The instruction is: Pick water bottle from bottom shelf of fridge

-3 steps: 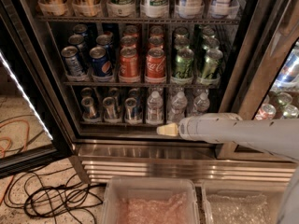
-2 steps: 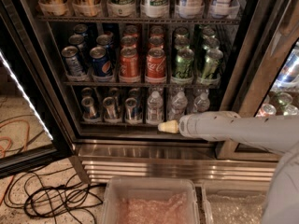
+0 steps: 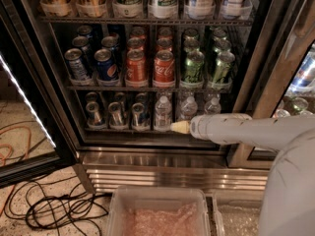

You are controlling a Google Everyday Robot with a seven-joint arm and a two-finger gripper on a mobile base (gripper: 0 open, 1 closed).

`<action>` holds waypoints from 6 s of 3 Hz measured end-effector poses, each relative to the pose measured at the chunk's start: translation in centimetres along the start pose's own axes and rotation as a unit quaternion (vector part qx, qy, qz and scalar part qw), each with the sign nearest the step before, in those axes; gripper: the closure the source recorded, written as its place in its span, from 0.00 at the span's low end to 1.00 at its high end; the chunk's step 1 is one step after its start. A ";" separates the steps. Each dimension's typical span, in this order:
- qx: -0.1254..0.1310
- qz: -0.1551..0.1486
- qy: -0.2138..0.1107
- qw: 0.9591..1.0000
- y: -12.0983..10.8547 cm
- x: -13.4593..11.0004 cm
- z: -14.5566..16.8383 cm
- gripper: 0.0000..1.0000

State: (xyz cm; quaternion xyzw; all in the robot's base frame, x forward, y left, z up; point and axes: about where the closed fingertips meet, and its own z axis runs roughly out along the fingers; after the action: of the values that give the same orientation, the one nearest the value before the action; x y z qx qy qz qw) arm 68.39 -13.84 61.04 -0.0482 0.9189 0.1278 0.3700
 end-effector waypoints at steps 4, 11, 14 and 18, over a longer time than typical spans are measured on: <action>0.009 -0.001 -0.022 1.000 -0.5 -1.9 0.5 0.28; 0.008 -0.014 -0.053 0.998 -0.3 -6.5 2.8 0.64; 0.008 -0.014 -0.053 0.998 -0.2 -6.5 2.8 1.00; 0.006 -0.023 -0.038 0.999 0.0 -4.9 -0.3 1.00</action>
Offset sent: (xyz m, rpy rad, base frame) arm 0.0210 -0.0092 0.0125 -0.0145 -0.0552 -0.0321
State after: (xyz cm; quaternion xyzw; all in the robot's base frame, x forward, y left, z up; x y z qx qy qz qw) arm 71.73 -13.97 64.65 -0.0621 0.9034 0.1155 0.4082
